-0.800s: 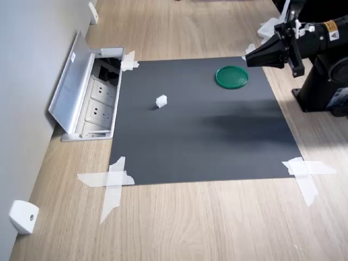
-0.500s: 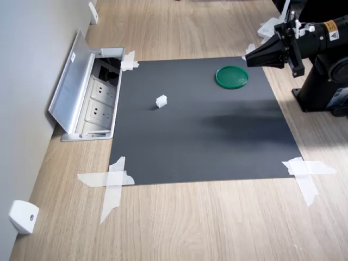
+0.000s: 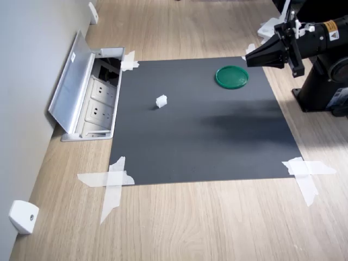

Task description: Grasp a white terminal and put it on the green lid.

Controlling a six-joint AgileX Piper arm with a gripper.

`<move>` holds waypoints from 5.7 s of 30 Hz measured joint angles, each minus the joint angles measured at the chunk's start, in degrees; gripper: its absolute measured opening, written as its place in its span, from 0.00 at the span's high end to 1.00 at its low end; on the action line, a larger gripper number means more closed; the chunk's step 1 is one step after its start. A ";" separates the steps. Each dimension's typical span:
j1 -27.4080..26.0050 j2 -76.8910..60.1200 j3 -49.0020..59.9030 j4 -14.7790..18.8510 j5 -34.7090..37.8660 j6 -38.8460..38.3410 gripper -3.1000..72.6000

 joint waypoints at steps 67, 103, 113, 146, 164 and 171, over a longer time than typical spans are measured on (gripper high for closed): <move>0.00 88.27 -63.76 -1.96 33.70 -12.33 0.47; 0.00 109.62 -73.61 -0.40 29.99 -13.08 0.10; 0.00 109.94 -73.61 2.38 29.97 -15.05 0.37; 0.00 74.97 -42.93 -4.87 32.23 -16.13 0.85; -1.32 64.10 -32.35 -9.16 34.95 -12.14 0.85; -12.19 64.90 -32.35 -9.02 32.55 -16.74 0.85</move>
